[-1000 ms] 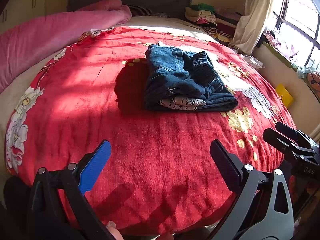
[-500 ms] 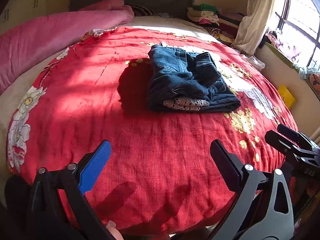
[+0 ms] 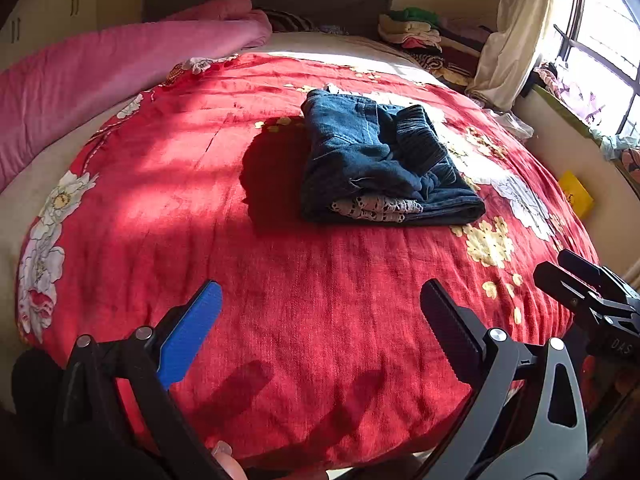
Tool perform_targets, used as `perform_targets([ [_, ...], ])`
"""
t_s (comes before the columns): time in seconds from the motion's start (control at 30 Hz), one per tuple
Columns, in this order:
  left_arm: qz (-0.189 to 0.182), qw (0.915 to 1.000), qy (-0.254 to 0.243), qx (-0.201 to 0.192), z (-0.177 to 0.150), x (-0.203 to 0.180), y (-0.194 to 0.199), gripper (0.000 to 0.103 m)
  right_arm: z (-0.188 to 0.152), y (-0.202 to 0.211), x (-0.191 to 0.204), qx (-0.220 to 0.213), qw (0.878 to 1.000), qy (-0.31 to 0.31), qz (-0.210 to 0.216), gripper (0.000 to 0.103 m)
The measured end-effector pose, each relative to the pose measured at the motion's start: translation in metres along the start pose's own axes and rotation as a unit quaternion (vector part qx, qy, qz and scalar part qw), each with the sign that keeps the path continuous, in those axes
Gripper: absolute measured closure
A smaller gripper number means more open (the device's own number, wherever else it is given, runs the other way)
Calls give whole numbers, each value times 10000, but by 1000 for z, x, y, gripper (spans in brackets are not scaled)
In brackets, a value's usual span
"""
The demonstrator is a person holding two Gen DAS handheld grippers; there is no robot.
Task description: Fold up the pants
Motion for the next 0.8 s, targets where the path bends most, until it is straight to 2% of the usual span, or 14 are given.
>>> perform_targets([
  [0.4,-13,10000,-43,69,-1,-2,-2,10,-1,-1,-1,21,10000,-9,-17,5],
  [0.63,230,9994,-7,264,-3,6,-8,10,-3,-7,-10,94,9998,-72,-133,5],
  [0.8,-205,9990,398,-31,12,31,-3,10,10,-18,-48,155,9985,-351,-398,5],
])
Point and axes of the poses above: each gripper's, at about its wrist camera, not at the fingertips, and y roughly against the way its jaws point, x to its left, z to its top, the point moved 4 cm from there along -y, roughly the way its jaws point, and after that the axes turned 3 degrees about -y, right-handed, at the moved point
